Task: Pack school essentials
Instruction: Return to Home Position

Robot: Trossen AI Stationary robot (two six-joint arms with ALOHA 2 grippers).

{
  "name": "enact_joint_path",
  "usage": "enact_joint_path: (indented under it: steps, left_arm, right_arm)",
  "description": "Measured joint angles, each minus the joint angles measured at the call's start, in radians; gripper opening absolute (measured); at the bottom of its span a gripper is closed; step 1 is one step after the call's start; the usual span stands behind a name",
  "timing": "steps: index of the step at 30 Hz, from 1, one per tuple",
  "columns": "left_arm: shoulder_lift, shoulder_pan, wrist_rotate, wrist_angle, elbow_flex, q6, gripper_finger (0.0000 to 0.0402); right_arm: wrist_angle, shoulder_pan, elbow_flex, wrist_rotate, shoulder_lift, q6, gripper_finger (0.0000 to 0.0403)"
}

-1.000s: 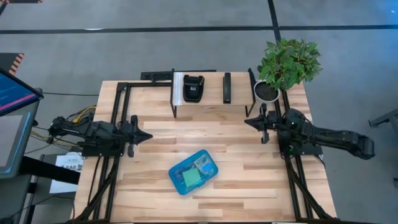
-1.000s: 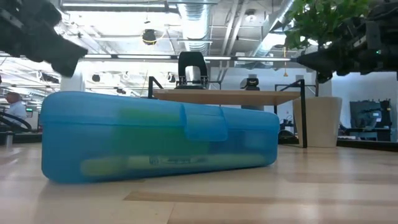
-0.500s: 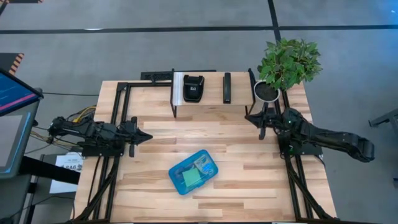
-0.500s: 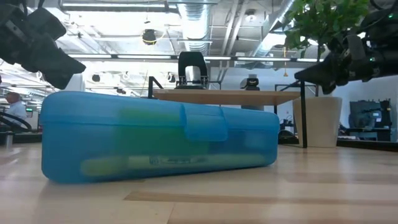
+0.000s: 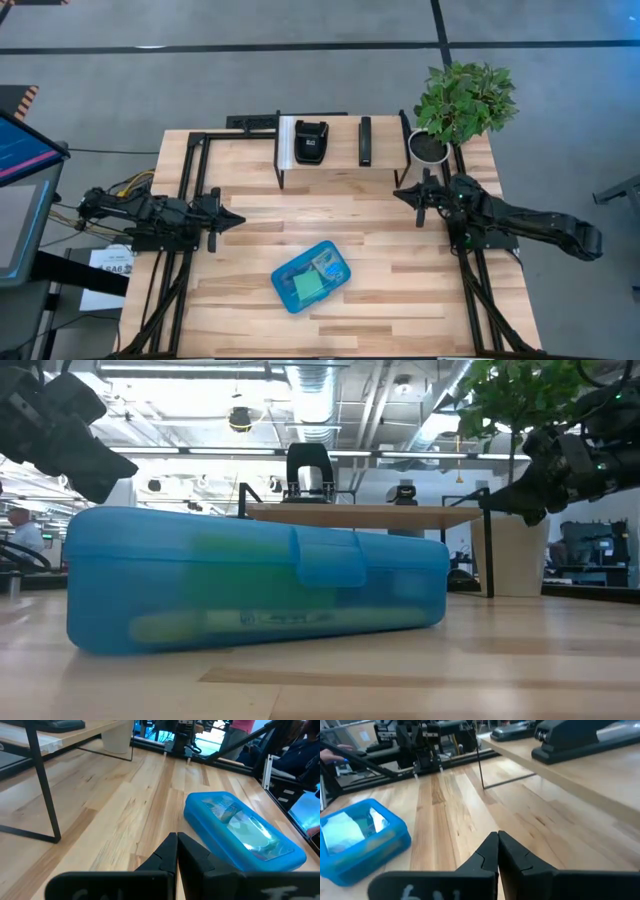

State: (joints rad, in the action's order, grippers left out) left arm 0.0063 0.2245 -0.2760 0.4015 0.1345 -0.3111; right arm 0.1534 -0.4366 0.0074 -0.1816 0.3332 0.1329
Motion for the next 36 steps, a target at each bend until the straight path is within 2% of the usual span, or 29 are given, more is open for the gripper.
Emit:
enact_joint_path:
  steps: [12,36]
  left_arm:
    - [0.000,0.000,0.000,0.000,0.000,0.000,0.0000]
    - [0.000,0.000,0.000,0.000,0.000,0.000,0.0000]
  right_arm:
    - [-0.074,0.000,0.000,0.000,0.000,-0.001,0.0028]
    - [-0.075,0.000,-0.001,0.000,0.000,-0.001,0.0029]
